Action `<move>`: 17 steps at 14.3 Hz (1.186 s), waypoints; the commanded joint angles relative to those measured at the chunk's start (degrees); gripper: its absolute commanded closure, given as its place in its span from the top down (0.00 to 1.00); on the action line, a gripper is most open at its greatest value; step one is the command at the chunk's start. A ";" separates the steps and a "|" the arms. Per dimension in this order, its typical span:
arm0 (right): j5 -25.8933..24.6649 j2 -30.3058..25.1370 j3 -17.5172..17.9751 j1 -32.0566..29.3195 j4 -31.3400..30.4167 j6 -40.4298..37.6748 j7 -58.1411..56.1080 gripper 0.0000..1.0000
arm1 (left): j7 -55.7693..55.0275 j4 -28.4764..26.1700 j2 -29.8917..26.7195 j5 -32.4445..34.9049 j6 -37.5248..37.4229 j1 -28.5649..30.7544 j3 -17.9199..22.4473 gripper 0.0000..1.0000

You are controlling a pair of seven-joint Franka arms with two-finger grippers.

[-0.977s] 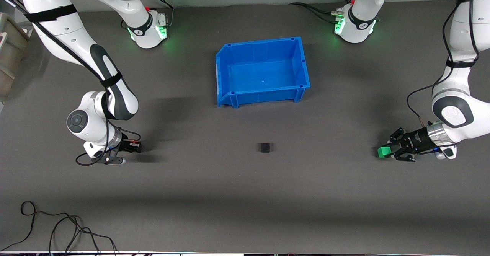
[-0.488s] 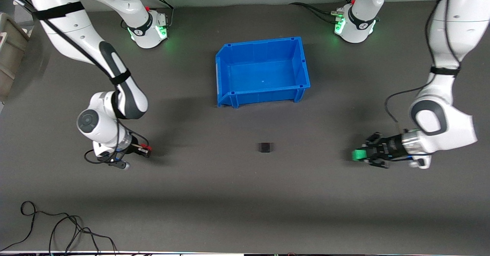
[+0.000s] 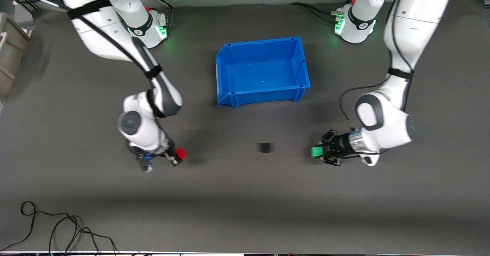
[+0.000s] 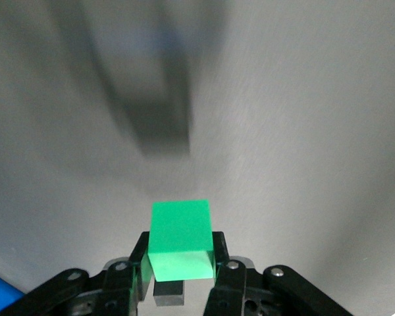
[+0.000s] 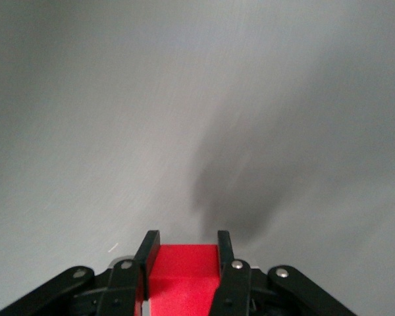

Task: Attach green and red cubes to black cube
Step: 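Carry the red and green cubes toward the black cube with both grippers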

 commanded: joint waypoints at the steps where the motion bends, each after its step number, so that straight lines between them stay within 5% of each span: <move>1: 0.36 11.03 -0.54 4.12 20.32 -12.45 15.81 0.00 | -1.41 -0.34 1.02 -3.65 5.27 -5.99 0.92 0.11; 9: 0.10 15.36 2.01 10.10 28.01 -16.10 37.28 0.00 | -1.76 0.71 4.27 -10.43 14.78 -15.06 0.83 0.11; 17: -0.16 20.54 1.92 13.80 35.30 -16.01 45.73 0.00 | -4.48 3.17 6.39 -11.84 17.34 -17.27 0.57 0.11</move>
